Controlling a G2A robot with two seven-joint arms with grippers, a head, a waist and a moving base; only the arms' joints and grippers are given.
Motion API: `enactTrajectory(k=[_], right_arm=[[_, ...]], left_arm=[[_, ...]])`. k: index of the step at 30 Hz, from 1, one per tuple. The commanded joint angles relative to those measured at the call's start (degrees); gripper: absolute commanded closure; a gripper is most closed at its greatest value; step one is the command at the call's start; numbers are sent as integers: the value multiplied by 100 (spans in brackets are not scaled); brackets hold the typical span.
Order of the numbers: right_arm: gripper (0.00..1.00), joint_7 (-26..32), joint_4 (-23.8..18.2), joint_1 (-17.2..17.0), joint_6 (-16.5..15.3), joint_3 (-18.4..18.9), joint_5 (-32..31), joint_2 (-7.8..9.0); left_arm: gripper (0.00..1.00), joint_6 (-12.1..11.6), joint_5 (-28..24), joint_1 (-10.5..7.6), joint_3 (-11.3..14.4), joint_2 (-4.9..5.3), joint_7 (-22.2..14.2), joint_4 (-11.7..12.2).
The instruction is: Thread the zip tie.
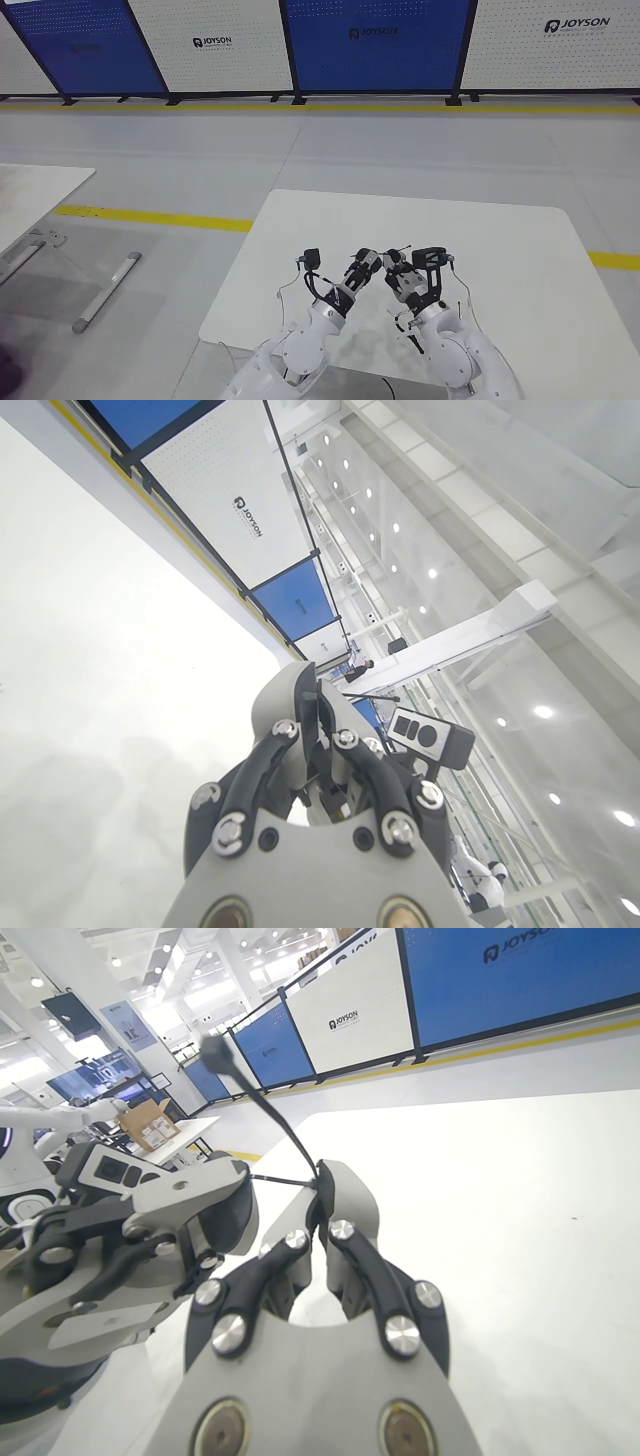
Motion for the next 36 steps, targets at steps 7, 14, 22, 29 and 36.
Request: enactTrajectory(k=[7,14,22,29,36], right_arm=[[100,32,47,31,23,-44,-80,8],[100,30,101,61,54,-73,-113,11],[100,48,160,104,99,-115,-162,11],[100,63,197,142,142,-153,-216,11],[100,71,245,174,176,-186,-244,9]], left_arm=[[100,-124,5,38,3,-2,-50,-77],[100,-220,-22,80,-15,0,-91,-154],[100,-340,-4,216,-68,23,-182,-376],[100,-432,57,349,-123,46,-227,-596],[100,-507,135,462,-153,66,-260,-805]])
